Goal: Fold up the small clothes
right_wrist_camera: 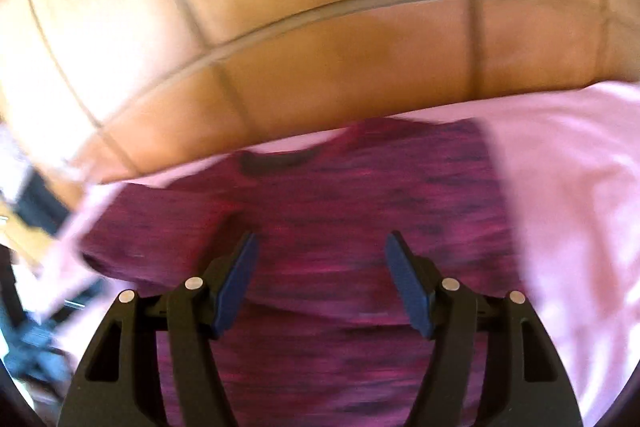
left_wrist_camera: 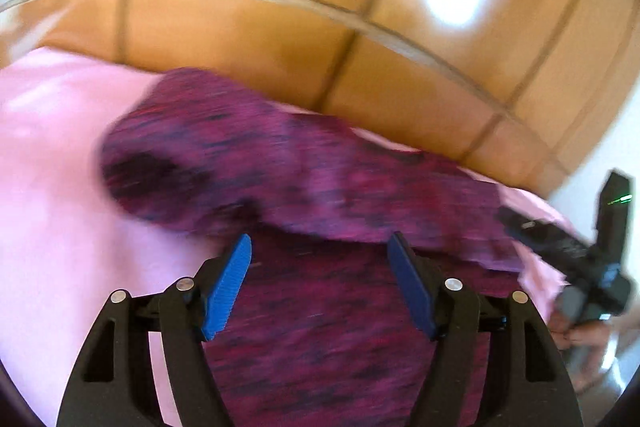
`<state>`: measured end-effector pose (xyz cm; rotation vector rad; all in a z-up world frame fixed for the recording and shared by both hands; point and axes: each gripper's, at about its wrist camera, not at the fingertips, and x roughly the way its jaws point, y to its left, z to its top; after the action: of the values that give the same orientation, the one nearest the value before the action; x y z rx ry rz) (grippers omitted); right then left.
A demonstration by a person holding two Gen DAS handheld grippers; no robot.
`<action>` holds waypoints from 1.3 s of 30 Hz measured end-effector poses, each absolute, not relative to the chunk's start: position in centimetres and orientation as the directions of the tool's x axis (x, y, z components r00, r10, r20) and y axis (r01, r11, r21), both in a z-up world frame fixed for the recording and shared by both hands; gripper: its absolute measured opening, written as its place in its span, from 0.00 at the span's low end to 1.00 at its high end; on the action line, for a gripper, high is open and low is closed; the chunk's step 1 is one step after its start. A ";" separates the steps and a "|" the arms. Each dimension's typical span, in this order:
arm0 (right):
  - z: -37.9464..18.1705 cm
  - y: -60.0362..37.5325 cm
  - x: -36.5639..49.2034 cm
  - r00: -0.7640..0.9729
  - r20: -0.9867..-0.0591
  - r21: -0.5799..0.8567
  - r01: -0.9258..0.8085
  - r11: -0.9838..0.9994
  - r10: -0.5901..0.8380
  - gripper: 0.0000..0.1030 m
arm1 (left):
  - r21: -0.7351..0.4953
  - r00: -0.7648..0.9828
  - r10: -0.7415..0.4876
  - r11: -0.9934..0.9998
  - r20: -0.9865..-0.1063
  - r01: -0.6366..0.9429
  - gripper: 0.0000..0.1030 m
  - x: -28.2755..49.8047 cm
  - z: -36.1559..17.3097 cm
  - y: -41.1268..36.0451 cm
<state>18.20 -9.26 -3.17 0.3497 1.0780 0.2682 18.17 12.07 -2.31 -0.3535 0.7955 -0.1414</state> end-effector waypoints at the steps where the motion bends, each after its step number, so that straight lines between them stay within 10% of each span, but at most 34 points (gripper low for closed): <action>1: -3.4 -7.8 18.6 0.428 -0.805 0.427 -0.067 0.902 0.412 0.63 | -0.358 0.699 -0.228 0.933 -0.678 -0.042 0.68 17.8 -2.5 12.8; 9: -6.1 0.5 21.7 0.293 -0.858 0.391 -0.156 0.907 0.421 0.10 | -0.295 0.645 -0.050 0.914 -0.763 -0.278 0.68 17.5 -5.2 17.6; 22: 7.5 -8.0 21.0 0.675 -0.693 0.218 -0.141 0.966 0.255 0.08 | -0.215 0.586 0.056 0.899 -0.808 -0.382 0.68 23.0 -6.1 16.1; 39: -7.9 -17.5 19.2 0.435 -0.899 0.130 0.146 0.981 0.055 0.07 | -0.119 0.562 0.090 0.938 -0.822 -0.325 0.68 23.5 -7.1 15.1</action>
<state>19.21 -17.54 -7.86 0.1993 1.1219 -0.0573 23.47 15.08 -7.10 -0.2710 0.9457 0.2483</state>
